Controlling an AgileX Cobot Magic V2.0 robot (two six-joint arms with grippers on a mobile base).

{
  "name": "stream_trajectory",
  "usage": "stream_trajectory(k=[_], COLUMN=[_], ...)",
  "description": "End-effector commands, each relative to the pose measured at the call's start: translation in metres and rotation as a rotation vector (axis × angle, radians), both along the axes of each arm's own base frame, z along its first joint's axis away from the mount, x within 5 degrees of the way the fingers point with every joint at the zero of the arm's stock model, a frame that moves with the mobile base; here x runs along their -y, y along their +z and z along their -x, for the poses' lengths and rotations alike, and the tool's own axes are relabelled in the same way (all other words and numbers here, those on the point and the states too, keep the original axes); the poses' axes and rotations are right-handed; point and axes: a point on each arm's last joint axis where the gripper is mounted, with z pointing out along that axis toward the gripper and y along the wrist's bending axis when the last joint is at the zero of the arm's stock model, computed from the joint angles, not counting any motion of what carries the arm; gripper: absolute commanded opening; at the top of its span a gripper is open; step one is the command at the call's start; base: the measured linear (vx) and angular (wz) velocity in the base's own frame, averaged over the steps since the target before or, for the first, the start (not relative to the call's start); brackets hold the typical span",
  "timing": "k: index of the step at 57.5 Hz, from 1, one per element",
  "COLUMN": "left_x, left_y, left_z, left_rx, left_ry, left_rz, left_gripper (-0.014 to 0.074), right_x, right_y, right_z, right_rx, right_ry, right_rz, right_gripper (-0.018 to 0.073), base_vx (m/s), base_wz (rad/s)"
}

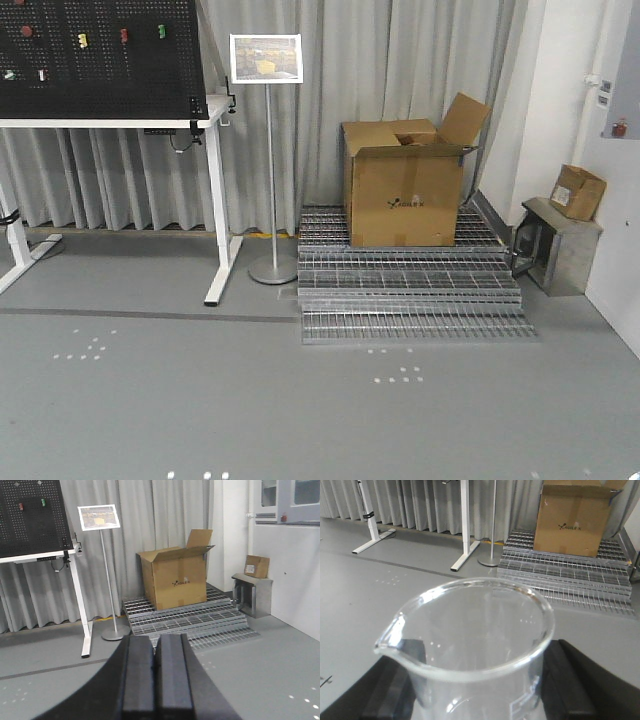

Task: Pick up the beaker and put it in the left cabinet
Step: 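Drive the base to the open grey cabinet with the blue tray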

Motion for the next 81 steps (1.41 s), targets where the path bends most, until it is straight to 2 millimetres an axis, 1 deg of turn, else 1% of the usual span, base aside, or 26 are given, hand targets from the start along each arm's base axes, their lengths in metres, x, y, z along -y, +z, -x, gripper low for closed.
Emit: stream_trajectory(k=[1, 27, 42, 81], left_x=[-0.0004, -0.0004, -0.0004, -0.0004], left_y=[0.0031, 0.0031, 0.0031, 0.0031], left_z=[0.0015, 0.0015, 0.0015, 0.0015], left_rx=[0.081, 0.081, 0.081, 0.081], left_ry=[-0.002, -0.002, -0.002, -0.002], left_rz=[0.033, 0.033, 0.033, 0.033], left_gripper=[0.0001, 0.0001, 0.0001, 0.0001], right_x=[-0.0034, -0.0034, -0.0034, -0.0034], right_y=[0.0131, 0.0131, 0.0131, 0.0131], right_z=[-0.0008, -0.0008, -0.0008, -0.0008], right_rx=[0.064, 0.064, 0.064, 0.064], right_ry=[0.037, 0.037, 0.037, 0.037], right_rz=[-0.005, -0.005, -0.005, -0.005], right_gripper=[-0.0005, -0.0005, -0.0005, -0.0005], base_vx=[0.61, 0.61, 0.61, 0.56], base_wz=[0.01, 0.03, -0.12, -0.45])
